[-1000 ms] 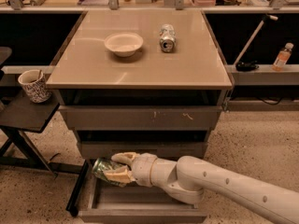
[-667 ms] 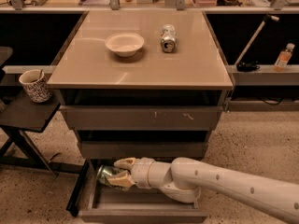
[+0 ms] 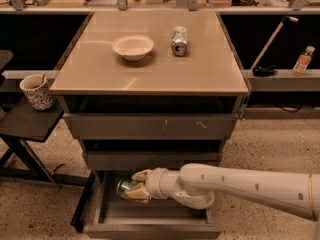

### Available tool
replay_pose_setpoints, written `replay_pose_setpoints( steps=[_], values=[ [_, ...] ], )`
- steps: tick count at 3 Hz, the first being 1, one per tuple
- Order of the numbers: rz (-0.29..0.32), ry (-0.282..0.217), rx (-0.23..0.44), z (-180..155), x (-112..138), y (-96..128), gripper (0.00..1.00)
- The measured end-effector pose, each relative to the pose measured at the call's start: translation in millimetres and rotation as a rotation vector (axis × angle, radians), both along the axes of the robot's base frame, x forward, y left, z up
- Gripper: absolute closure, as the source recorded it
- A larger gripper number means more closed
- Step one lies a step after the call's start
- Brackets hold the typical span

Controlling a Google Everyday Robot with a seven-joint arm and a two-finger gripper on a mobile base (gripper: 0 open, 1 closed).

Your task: Place green can into bottom drawer

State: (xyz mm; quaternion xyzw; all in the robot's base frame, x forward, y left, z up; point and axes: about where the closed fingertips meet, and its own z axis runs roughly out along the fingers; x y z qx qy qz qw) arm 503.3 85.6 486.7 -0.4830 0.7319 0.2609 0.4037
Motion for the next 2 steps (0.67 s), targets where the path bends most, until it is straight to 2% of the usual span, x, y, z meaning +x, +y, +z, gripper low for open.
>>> replay_pose_setpoints(
  steps=[1,2],
  values=[
    [-0.001,0.0,0.0,0,0,0,1.0],
    [-0.014,0.038,-0.065,-38,2,5,1.0]
  ],
)
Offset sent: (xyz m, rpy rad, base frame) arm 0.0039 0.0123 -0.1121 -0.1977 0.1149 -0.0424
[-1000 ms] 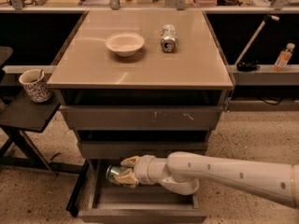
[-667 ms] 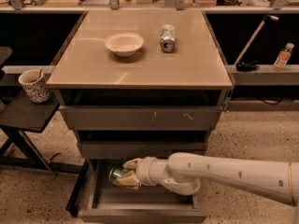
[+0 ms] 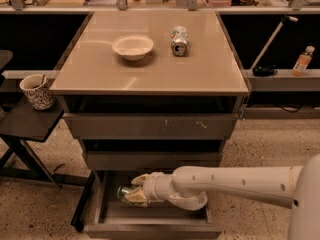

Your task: Place green can into bottom drawer

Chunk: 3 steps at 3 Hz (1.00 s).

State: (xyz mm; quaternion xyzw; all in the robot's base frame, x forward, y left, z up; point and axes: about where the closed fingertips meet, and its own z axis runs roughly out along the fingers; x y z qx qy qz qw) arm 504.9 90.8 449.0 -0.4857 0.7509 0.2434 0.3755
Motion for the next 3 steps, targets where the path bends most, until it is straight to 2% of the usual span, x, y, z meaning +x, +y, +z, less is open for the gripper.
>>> replay_pose_setpoints(
  steps=[2,3],
  values=[
    [-0.056,0.11,-0.233,-100,26,-11,1.0],
    [-0.042,0.11,-0.263,-107,27,-13,1.0]
  ],
)
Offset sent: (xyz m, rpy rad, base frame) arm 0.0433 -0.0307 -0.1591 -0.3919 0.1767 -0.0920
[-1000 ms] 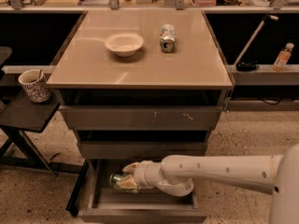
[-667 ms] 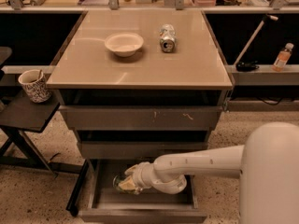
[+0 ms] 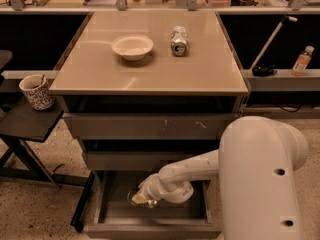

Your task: Place green can into bottom drawer

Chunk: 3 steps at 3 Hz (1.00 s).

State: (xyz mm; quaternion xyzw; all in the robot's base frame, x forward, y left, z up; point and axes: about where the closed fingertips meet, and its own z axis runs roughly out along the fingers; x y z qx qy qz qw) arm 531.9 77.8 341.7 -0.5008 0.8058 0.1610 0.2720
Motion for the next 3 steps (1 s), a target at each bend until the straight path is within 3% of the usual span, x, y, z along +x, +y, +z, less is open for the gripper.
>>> replay_pose_setpoints(
  steps=[1,3],
  values=[
    [-0.022,0.015,-0.011,-16,-7,6,1.0],
    [-0.253,0.178,0.037,-94,1,-29,1.0]
  ],
)
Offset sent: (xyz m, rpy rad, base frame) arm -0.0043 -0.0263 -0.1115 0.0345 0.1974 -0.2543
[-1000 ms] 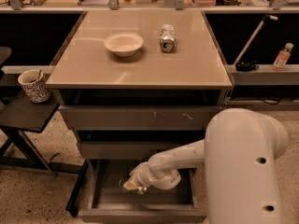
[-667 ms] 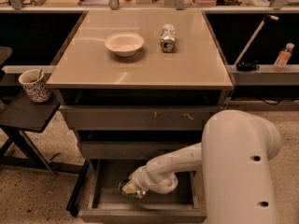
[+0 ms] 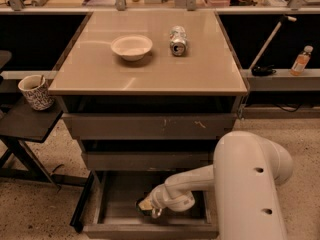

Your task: Place green can into bottom drawer

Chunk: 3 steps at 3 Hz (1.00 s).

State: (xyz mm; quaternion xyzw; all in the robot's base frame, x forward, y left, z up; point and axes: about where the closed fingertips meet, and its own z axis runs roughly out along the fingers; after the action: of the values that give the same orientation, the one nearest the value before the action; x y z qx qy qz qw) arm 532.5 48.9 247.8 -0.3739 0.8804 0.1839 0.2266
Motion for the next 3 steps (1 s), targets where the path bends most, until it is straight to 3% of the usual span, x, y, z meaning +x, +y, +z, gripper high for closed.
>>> replay_pose_setpoints(
  steps=[1,2,3],
  values=[
    [-0.107,0.082,0.002,-35,7,-17,1.0],
    [-0.168,0.148,-0.022,-64,10,-28,1.0],
    [-0.171,0.15,-0.028,-66,10,-31,0.81]
  ],
)
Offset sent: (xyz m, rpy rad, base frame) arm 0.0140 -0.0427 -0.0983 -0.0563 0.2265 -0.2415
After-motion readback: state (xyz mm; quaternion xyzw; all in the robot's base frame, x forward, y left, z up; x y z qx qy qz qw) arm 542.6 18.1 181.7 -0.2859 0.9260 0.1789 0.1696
